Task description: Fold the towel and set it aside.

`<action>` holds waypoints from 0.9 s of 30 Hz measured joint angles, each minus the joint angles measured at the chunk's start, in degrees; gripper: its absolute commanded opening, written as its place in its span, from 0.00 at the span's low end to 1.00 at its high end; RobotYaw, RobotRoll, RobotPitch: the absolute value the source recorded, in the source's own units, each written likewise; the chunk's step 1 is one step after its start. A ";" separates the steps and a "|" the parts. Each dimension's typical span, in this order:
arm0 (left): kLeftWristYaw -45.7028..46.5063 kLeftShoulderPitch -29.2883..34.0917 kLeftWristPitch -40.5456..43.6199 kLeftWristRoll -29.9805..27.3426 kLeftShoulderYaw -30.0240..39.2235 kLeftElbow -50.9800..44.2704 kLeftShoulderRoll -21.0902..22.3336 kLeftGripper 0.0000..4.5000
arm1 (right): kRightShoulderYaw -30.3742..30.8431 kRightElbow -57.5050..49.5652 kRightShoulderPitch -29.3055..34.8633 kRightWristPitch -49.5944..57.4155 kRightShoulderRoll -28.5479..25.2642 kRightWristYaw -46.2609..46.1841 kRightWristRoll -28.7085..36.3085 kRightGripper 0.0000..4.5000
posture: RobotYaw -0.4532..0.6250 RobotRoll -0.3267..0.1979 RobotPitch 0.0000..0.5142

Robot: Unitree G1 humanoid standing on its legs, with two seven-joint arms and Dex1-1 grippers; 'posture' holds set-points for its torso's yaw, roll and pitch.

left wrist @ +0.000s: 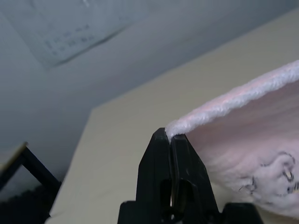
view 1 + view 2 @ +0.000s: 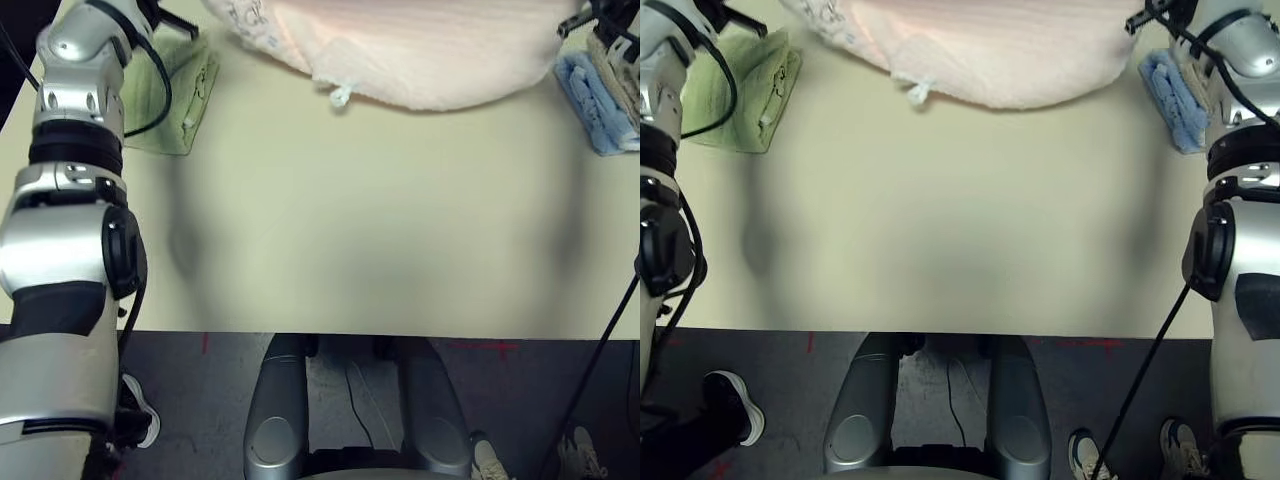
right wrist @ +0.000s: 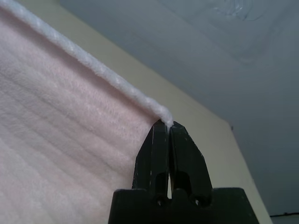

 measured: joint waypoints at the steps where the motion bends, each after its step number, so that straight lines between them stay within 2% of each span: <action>1: 0.46 -0.52 -1.54 0.05 0.04 0.11 0.00 0.01 | -0.05 0.00 0.00 -1.06 -0.26 -1.05 -0.23 0.00 | 0.44 0.62 0.97; 9: 0.97 -1.30 -9.44 0.00 1.78 0.28 0.02 0.01 | -1.33 -0.35 -0.01 -6.69 -1.78 -3.82 0.35 0.00 | 0.44 0.62 0.99; 13: -4.45 -0.91 -6.89 -1.71 3.42 -0.01 0.82 0.01 | -4.96 -0.27 0.03 -5.97 -1.78 5.14 4.76 0.00 | 0.44 0.62 0.98; 15: -10.85 1.93 -3.71 -3.42 4.10 -1.67 2.56 0.01 | -6.49 -0.29 0.93 -4.22 -2.09 12.52 7.04 0.00 | 0.45 0.62 0.98; 17: -18.45 7.54 0.72 -5.27 4.43 -4.76 4.05 0.01 | -7.06 -0.29 2.79 -2.33 -2.61 19.01 8.65 0.00 | 0.45 0.62 0.98; 22: -33.94 19.96 13.87 -9.72 4.39 -14.84 6.21 0.01 | -7.71 0.04 6.01 1.53 -3.63 28.23 10.43 0.00 | 0.44 0.62 0.98; 24: -39.59 22.08 20.87 -11.92 4.35 -19.88 8.15 0.01 | -7.90 0.07 6.73 3.52 -4.37 30.93 10.93 0.00 | 0.44 0.62 0.98; 27: -43.51 21.84 27.07 -13.62 4.42 -24.25 10.71 0.01 | -7.97 0.09 6.76 5.47 -4.57 32.20 11.11 0.00 | 0.44 0.62 0.98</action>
